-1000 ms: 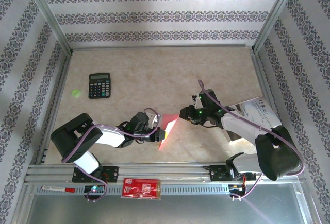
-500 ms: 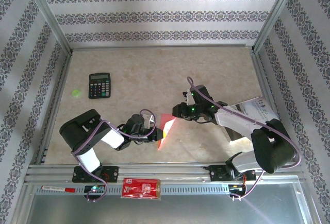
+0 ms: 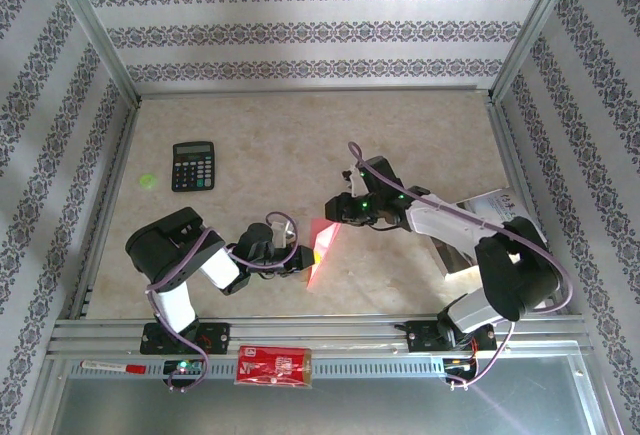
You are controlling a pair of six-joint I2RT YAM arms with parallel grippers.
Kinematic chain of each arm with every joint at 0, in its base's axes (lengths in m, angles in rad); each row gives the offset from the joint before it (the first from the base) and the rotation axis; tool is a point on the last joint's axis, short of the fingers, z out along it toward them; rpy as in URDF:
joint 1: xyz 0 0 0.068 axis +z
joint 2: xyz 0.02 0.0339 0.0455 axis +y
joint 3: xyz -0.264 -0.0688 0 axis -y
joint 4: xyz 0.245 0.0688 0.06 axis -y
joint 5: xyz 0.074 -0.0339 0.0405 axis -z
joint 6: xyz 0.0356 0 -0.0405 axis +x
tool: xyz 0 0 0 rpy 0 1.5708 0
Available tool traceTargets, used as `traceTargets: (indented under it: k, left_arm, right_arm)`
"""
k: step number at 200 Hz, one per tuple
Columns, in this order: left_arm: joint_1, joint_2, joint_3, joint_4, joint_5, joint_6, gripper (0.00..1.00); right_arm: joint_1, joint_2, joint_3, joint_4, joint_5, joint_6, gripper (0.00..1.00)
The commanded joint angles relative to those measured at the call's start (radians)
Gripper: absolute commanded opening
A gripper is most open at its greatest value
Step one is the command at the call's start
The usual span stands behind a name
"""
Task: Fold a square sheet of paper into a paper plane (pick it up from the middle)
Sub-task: Fold the wing for the fifth time at the center of the table.
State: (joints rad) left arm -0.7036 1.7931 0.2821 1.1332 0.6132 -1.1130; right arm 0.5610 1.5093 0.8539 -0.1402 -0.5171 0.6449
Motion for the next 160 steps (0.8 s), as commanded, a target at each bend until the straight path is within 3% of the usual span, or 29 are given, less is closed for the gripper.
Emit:
traceTargets:
  k: [1, 94, 160]
  left_arm:
    - [0.016, 0.044, -0.030, -0.004, -0.015, -0.023, 0.00]
    - [0.024, 0.081, -0.046, -0.016, -0.033, -0.064, 0.00]
    - [0.024, 0.083, -0.035, -0.044, -0.027, -0.061, 0.00]
  right_arm:
    - [0.017, 0.034, 0.041, -0.024, -0.003, -0.042, 0.33]
    - [0.060, 0.011, -0.030, -0.007, -0.018, -0.078, 0.27]
    - [0.095, 0.077, -0.034, 0.024, -0.003, -0.069, 0.20]
